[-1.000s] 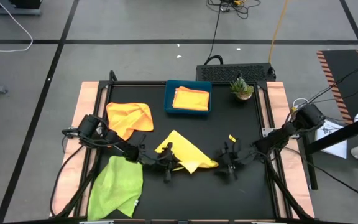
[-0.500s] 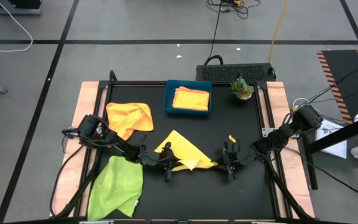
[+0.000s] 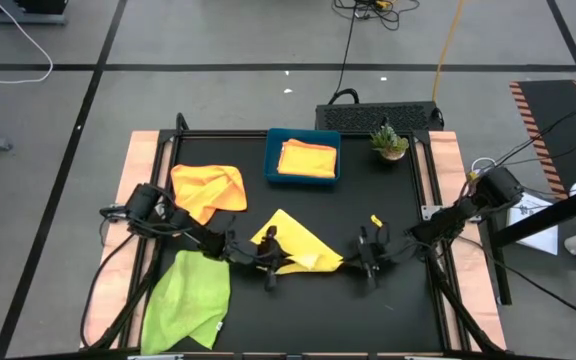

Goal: Fold microfiber towels
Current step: Fold the yellow microfiber cloth

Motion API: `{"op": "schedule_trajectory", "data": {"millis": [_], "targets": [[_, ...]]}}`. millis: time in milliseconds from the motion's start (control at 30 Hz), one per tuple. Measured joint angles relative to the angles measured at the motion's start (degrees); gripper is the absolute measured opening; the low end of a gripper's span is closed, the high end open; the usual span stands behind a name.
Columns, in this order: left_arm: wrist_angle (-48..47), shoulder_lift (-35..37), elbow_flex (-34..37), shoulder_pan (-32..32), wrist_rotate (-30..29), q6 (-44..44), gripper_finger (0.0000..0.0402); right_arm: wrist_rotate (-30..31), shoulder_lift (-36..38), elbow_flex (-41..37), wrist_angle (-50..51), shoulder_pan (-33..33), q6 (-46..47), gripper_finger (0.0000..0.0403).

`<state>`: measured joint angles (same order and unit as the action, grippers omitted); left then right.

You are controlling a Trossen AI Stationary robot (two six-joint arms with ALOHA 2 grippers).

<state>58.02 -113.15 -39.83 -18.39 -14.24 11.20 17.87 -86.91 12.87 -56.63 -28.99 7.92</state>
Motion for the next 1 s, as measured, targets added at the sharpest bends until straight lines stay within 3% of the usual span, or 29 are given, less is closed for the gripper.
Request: {"op": "schedule_trajectory", "data": {"millis": [200, 367, 533, 767, 1000], "targets": [[-3.85, 6.6, 0.0, 0.66, 2.36, -6.43, 0.0001, 3.7, 6.91, 2.69, 3.49, 0.09, -7.44, 0.0001], [-14.13, 14.5, -0.02, -0.12, -4.74, -14.98, 0.0001, 11.49, 13.62, 8.84, 23.53, -0.18, -10.94, 0.0001], [-17.87, 19.39, -0.55, 2.27, -5.58, -23.06, 0.0001, 16.68, 19.09, 14.28, 37.33, -0.39, -12.39, 0.0001], [-18.1, 24.78, -1.29, 7.29, -3.62, -29.78, 0.0001, 17.44, 28.39, 18.34, 40.01, -0.32, -19.69, 0.0], [-17.08, 28.55, -3.03, 11.54, 0.11, -36.08, 0.0001, 25.96, 38.38, 20.66, 42.03, -0.22, -27.58, 0.0]]}}
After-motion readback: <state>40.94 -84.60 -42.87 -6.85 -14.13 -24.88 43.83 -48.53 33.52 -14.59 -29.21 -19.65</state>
